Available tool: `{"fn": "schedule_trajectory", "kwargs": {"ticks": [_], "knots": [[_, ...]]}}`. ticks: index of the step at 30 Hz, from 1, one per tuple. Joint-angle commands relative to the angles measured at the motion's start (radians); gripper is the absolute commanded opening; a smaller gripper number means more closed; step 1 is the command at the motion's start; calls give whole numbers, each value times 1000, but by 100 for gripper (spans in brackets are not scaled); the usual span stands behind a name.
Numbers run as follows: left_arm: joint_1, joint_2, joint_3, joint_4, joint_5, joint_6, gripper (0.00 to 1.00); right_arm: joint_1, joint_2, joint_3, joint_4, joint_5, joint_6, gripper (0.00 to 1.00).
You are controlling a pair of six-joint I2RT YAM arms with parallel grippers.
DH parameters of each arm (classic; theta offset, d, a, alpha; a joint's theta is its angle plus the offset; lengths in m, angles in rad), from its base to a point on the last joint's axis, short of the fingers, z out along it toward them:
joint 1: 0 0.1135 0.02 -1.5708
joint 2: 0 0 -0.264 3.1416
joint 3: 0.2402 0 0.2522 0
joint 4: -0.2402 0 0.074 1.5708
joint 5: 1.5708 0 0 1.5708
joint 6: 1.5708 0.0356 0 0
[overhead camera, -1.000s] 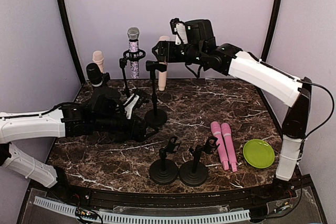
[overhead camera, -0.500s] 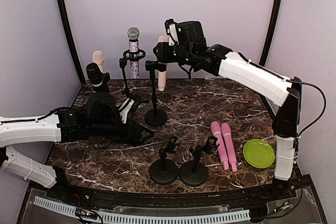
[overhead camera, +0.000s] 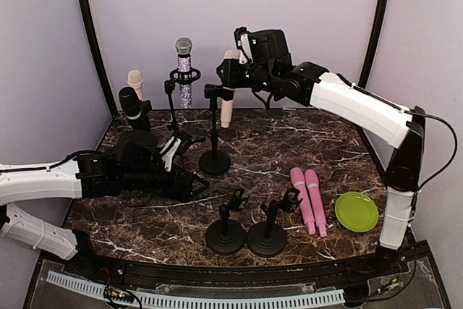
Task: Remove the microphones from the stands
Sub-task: Pick up the microphone stand with the microphone from the center of the board, then pass from the right arm to the left
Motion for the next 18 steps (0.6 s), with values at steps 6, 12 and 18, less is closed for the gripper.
{"fn": "schedule_trajectory", "kwargs": {"ticks": [6, 12, 18], "knots": [[3, -33, -27, 10, -85, -17, 86, 7, -250, -173, 111, -5, 90, 2], [3, -2, -22, 71, -70, 13, 86, 7, -376, -300, 136, -20, 140, 0], [3, 49, -9, 197, 8, 73, 86, 7, -476, -373, 173, -45, 195, 0]]}}
